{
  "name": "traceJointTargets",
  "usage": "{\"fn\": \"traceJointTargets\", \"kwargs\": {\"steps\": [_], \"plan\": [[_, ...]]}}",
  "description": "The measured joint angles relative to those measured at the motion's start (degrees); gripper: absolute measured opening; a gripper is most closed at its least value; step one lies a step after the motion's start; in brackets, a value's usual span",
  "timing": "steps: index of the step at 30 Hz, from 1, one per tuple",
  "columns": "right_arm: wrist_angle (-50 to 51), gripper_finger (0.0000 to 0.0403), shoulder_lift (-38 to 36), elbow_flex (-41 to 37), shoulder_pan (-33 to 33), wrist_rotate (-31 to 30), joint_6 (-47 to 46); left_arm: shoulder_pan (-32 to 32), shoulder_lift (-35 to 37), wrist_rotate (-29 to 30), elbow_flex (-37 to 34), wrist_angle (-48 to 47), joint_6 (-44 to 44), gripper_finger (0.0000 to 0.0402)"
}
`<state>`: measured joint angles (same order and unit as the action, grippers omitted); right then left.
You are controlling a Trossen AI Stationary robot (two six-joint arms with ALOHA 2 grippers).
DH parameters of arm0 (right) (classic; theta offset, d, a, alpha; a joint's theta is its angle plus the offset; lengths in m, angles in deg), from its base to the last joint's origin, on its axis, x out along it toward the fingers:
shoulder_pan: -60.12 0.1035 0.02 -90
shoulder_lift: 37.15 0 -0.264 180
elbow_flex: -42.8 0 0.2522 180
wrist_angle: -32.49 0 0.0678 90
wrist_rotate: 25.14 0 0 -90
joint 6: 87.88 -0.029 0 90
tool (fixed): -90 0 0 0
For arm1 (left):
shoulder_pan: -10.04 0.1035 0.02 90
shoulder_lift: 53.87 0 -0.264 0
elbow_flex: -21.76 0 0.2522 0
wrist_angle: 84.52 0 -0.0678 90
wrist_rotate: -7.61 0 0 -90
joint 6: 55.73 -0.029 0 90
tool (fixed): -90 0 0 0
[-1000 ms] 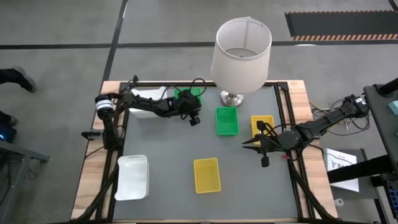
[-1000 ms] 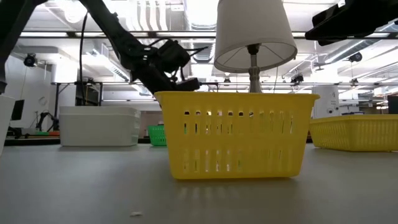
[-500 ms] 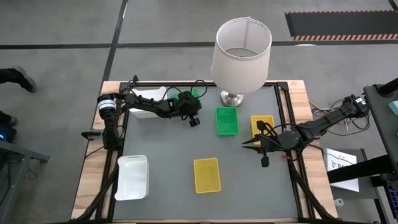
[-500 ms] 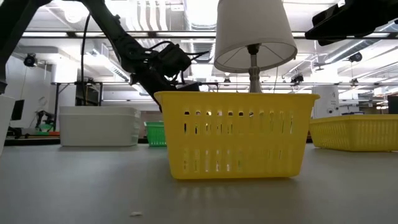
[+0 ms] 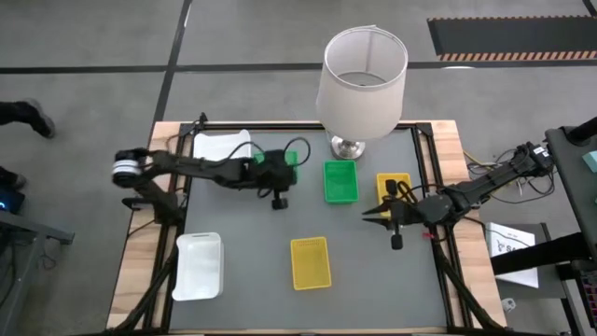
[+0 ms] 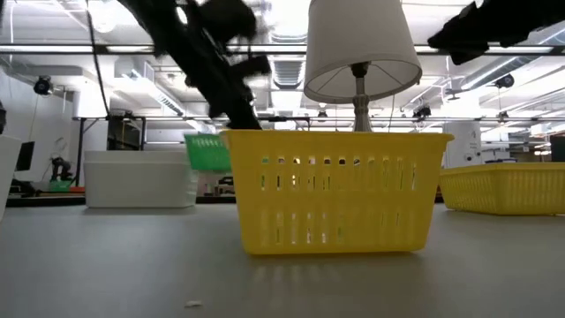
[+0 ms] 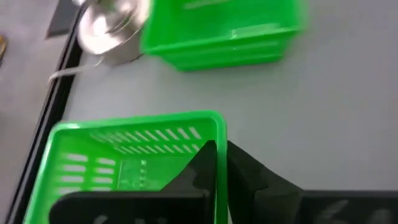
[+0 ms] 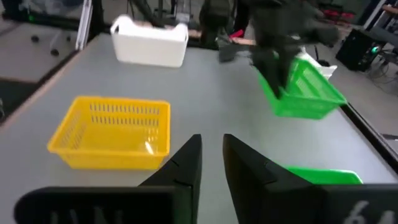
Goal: Stack baskets by color
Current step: Stack the top green bin on the green bins
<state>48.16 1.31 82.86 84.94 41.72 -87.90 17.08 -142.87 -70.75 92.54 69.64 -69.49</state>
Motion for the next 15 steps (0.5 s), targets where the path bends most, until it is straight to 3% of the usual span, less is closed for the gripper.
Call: {"fn": "traceJointTargets", "kwargs": {"steps": [7,11,15], "plan": [[-11.45,0.0130,5.96,0.50,-0.32,-1.04,3.09,-11.49,8.69,-0.88,-0.71,-4.95,1.37,0.0000],[-17.53,0.0161,12.80,3.40,-0.83,-0.87,7.71,-17.00,10.05,-1.32,-1.07,-4.91,1.41,0.0000],[-17.04,0.0179,20.33,9.55,-1.90,1.05,10.50,-20.36,10.01,-2.31,-1.02,-4.60,1.43,0.0000]]}}
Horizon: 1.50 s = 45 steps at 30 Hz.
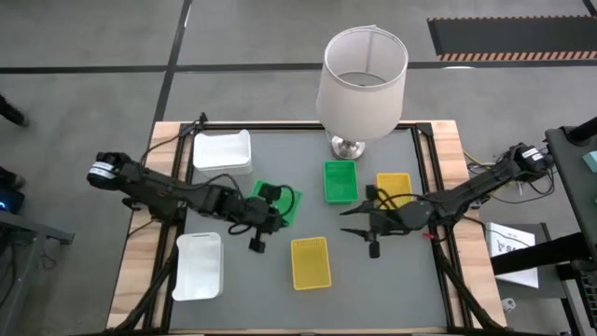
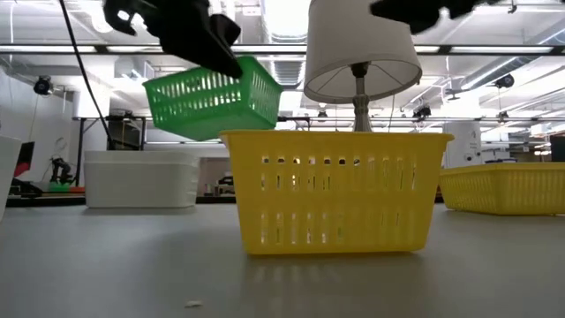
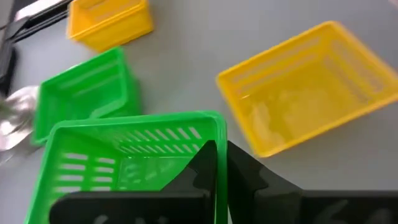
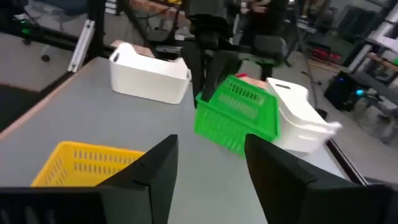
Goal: Stack baskets by color
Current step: Stack the top green bin on the green bins
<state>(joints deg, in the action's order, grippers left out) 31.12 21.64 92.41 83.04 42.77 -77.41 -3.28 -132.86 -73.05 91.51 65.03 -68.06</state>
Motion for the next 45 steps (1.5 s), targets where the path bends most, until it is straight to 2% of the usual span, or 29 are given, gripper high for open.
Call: {"fn": "traceJointTargets", "kwargs": {"steps": [6,16,23,30,34,41,45], "plan": [[8.63,0.0192,10.41,12.52,-4.27,13.77,4.38,-1.42,-0.27,-4.77,-0.18,3.19,0.00,0.0000],[24.68,0.0192,23.47,30.88,-11.14,25.68,11.45,-1.47,-0.32,-6.69,-0.38,6.07,-0.50,0.0000],[29.38,0.0192,29.11,37.14,-14.83,30.44,14.53,-1.47,-0.36,-10.13,-1.26,8.45,-0.59,0.0000],[31.34,0.0188,32.62,38.99,-17.55,36.66,17.60,-1.42,-0.36,-12.01,-1.34,10.71,-2.20,0.0000],[31.36,0.0158,33.32,39.02,-18.10,38.61,20.11,-1.42,-0.36,-12.47,-1.35,11.63,-3.50,0.0000],[32.35,0.0023,34.00,39.00,-18.06,41.87,24.32,-1.40,-0.90,-12.78,-1.41,12.07,-3.48,0.0006],[32.89,0.0012,33.41,39.00,-18.03,42.20,24.09,-1.38,-0.91,-12.49,-1.40,12.84,-3.27,0.0042]]}}
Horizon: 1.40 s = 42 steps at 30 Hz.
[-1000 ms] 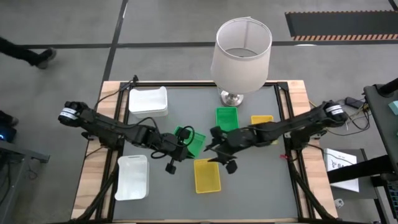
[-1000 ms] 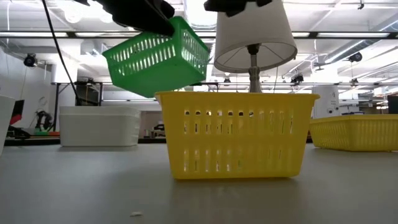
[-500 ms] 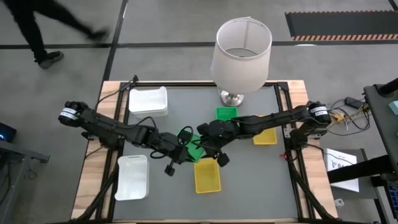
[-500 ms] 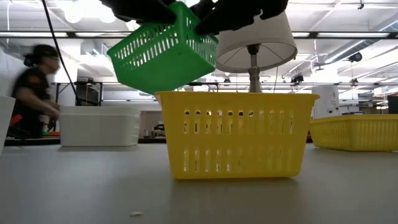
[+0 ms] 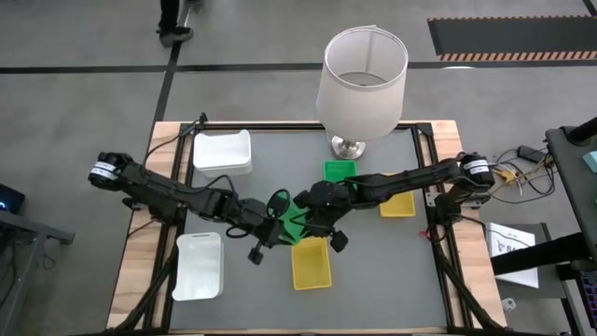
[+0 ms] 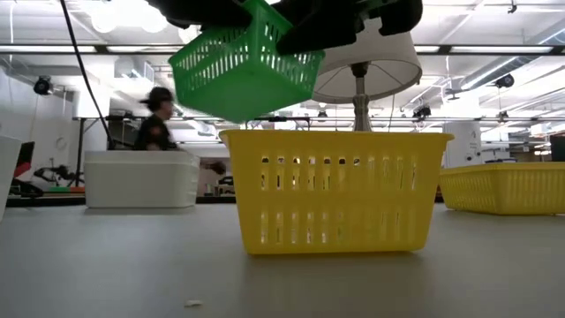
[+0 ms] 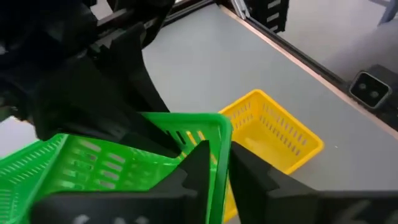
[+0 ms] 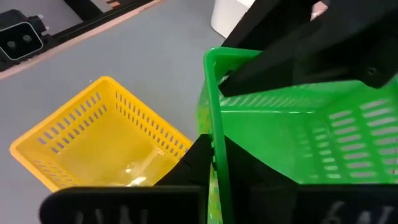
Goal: Stack baskets by color
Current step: Stack the top green bin on the green bins
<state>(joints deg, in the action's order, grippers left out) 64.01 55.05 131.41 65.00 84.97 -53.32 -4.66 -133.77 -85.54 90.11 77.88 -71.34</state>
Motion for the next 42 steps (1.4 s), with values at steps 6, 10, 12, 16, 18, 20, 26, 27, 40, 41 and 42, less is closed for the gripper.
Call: {"fn": "traceJointTargets", "kwargs": {"steps": [6,10,12,16,18,20,26,27,40,41,42], "plan": [[0.59,0.0009,-0.46,0.22,-0.04,-0.19,-1.74,-0.01,0.07,0.40,0.02,2.88,-2.81,0.0118],[2.08,0.0008,-0.48,0.22,-0.04,-0.71,-3.34,0.00,0.17,0.48,0.02,3.69,-8.74,0.0149],[2.69,0.0008,-0.53,0.22,-0.04,-0.90,-4.34,0.00,0.32,0.50,0.02,3.59,-11.21,0.0156],[4.53,0.0008,-0.64,0.22,-0.04,-2.37,-6.12,0.02,1.55,1.15,0.02,3.51,-12.73,0.0159],[5.83,0.0008,-0.64,0.22,-0.04,-4.65,-6.23,0.02,2.60,3.05,0.00,3.26,-13.33,0.0159],[6.25,0.0008,-0.66,0.22,-0.04,-7.39,-7.14,0.02,3.94,4.89,-0.18,3.33,-13.40,0.0159],[9.09,0.0008,-0.99,0.22,-0.04,-18.77,-12.85,0.06,8.80,6.80,-1.86,2.95,-13.18,0.0160],[10.24,0.0008,-1.07,0.22,-0.04,-20.45,-14.03,0.06,9.56,6.80,-2.40,2.93,-12.47,0.0160],[22.03,0.0008,-7.44,-2.47,0.22,-27.84,-25.42,-0.30,15.90,6.88,-11.19,10.19,-7.26,0.0160],[21.65,0.0008,-8.57,-3.42,0.22,-27.86,-26.10,-0.29,15.98,6.88,-11.78,10.80,-7.26,0.0160],[21.18,0.0008,-9.82,-4.51,0.22,-27.88,-26.76,-0.29,16.05,6.93,-12.23,11.88,-7.26,0.0160]]}}
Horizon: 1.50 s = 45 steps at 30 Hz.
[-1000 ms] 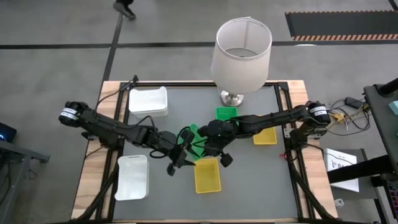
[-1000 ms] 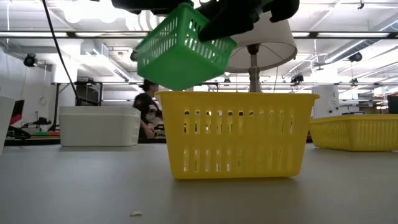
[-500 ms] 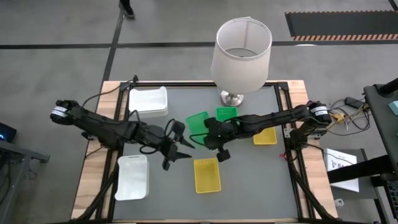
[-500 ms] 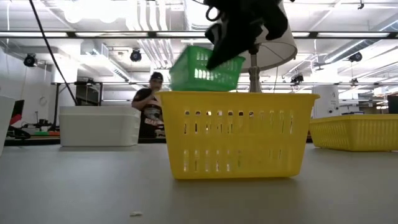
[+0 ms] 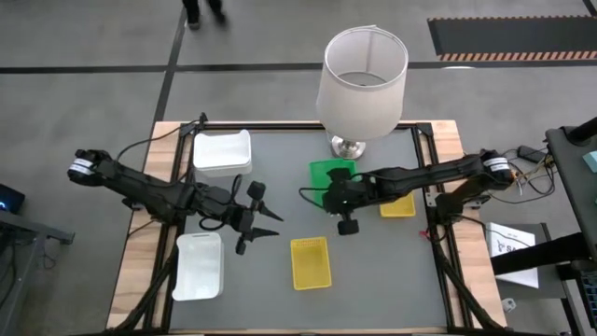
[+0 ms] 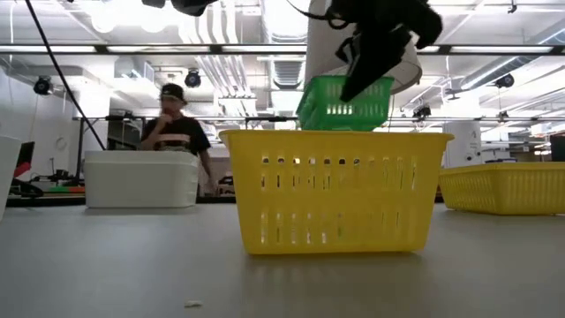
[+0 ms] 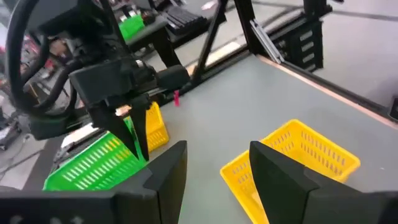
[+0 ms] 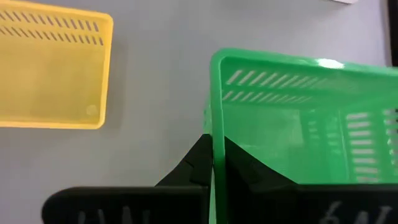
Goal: Stack baskets by color
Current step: Stack the top green bin on the green bins
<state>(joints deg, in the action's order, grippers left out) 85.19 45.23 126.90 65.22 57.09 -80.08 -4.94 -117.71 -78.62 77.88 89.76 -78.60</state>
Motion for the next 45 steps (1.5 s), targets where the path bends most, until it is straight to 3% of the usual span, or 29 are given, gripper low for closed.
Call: {"fn": "traceJointTargets", "kwargs": {"steps": [13,24,34,38,45], "plan": [[-12.68,0.0008,-10.32,-15.51,-1.44,-4.38,-3.27,-0.02,0.20,0.02,-1.48,1.69,-0.02,0.0160],[-20.65,0.0008,-8.09,-23.31,-3.81,-8.64,1.24,-0.04,0.14,0.00,-1.50,1.87,1.49,0.0160],[-21.76,0.0009,-4.60,-23.77,-4.02,-8.74,2.73,-0.07,0.14,0.00,-1.52,1.80,1.69,0.0160],[-21.85,0.0026,-3.46,-23.77,-4.08,-8.76,1.86,-0.07,0.14,0.00,-1.52,1.76,1.73,0.0160],[-21.71,0.0093,-3.75,-23.77,-4.31,-8.81,-0.36,-0.07,0.12,0.00,-1.53,1.72,2.88,0.0160]]}}
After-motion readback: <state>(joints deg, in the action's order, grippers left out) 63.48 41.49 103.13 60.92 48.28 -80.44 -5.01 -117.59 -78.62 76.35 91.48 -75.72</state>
